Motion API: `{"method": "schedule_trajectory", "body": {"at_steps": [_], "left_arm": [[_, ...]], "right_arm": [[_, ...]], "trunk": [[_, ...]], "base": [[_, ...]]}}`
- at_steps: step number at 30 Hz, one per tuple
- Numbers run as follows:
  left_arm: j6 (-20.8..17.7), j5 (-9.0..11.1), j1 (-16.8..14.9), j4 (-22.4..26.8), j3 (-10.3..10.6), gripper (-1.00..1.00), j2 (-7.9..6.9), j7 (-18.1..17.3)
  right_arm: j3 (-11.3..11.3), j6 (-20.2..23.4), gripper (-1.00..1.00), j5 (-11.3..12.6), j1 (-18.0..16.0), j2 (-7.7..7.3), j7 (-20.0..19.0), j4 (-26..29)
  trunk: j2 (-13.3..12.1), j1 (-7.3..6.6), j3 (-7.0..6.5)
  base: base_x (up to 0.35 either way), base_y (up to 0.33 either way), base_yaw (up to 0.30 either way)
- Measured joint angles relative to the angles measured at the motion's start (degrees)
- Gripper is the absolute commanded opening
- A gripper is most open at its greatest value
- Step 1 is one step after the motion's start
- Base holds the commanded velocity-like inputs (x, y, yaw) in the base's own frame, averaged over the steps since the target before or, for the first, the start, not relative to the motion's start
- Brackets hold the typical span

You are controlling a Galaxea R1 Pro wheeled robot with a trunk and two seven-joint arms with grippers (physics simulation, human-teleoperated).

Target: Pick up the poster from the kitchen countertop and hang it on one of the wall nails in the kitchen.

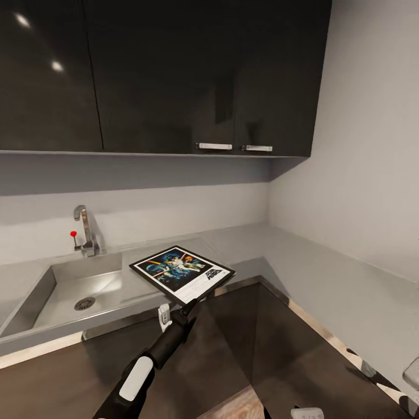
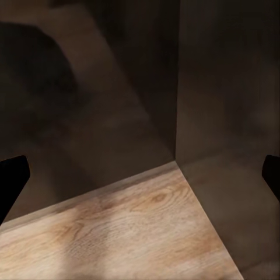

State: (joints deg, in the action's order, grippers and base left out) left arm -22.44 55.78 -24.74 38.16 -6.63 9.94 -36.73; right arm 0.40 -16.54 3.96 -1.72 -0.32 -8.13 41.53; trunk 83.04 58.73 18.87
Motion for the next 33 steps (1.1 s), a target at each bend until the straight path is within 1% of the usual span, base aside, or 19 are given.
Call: {"method": "schedule_trajectory", "body": {"at_steps": [33], "left_arm": [[0.0,0.0,0.0,0.0,-0.09,1.0,0.0,-0.07]], "right_arm": [[0.0,0.0,1.0,-0.01,0.0,0.0,0.0,0.0]], "trunk": [[0.0,0.0,2.93]], "base": [[0.0,0.0,-0.001]]}}
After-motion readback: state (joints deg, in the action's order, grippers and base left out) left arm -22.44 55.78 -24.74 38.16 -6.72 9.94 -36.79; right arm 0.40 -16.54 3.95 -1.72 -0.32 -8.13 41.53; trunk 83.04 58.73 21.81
